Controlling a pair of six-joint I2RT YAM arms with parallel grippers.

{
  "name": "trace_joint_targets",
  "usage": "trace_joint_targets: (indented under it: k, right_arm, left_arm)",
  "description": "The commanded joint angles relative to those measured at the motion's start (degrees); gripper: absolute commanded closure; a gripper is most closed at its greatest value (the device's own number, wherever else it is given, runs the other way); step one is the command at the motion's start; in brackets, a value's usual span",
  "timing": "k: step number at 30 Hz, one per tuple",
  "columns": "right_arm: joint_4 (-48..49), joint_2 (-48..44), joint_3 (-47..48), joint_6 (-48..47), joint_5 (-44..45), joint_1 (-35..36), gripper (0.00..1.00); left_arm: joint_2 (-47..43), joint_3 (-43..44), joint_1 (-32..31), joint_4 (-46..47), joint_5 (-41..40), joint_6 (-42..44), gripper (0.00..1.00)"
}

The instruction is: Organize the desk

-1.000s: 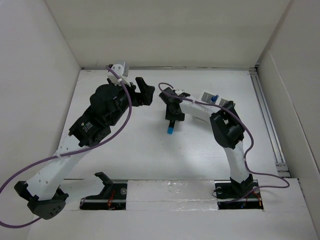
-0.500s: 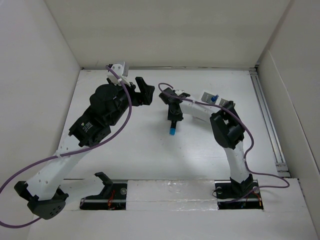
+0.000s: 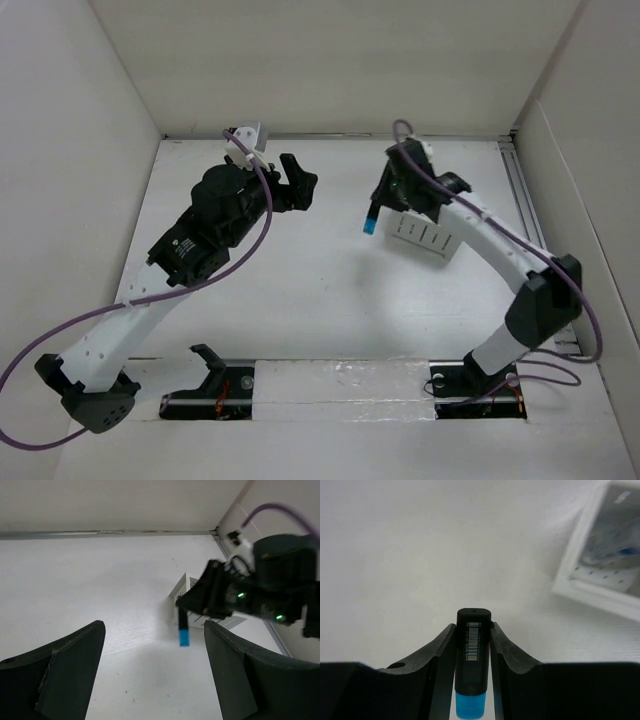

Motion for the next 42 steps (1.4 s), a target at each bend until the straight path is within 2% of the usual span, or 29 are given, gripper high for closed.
trace_joint_targets:
  k: [1, 4, 10, 13, 16, 20, 26, 35, 42]
  right_arm:
    - [2.1, -7.89, -3.58, -0.68, -1.17, -7.48, 0.99]
    - [2.55, -12.39, -6.75, -2.44, 0.06, -15.57, 0.98]
    - [-0.44, -14.25, -7.71, -5.43, 6.47, -30.76, 0.98]
    - [0.61, -14.25, -7.89, -7.27, 8.32, -35.96, 0.98]
    - [2.01, -13.2, -7.28, -8.94, 10.25, -37.82, 0.97]
    - [1.4, -10.91, -4.29, -10.09, 13.15, -37.83, 0.97]
    - [2.11, -8.89, -3.68, -11.59, 20.0, -31.34, 0.97]
    - [1.23, -1.79, 2.21, -12.55, 27.91, -25.88, 0.97]
    - [1.13, 0.51, 2.39, -12.2, 31.7, -22.45, 0.97]
  left_arm:
    - [1.68, 1.14, -0.1, 2.22, 2.14, -1.54, 0.24]
    - [3.09, 1.58, -0.1, 2.12, 4.07, -2.24, 0.24]
    - [5.64, 2.46, -0.1, 2.57, 7.5, -2.86, 0.24]
    - [6.96, 2.81, -0.1, 1.95, 8.56, -2.95, 0.24]
    - [7.58, 2.9, -0.1, 1.86, 9.35, -3.04, 0.24]
    - [8.02, 3.42, -0.1, 2.3, 9.09, -2.51, 0.24]
    - [8.2, 3.51, -0.1, 2.57, 8.12, -1.37, 0.24]
    - [7.58, 2.81, -0.1, 2.92, 7.42, 0.48, 0.23]
    - [6.88, 2.64, -0.1, 2.39, 6.1, 1.1, 0.23]
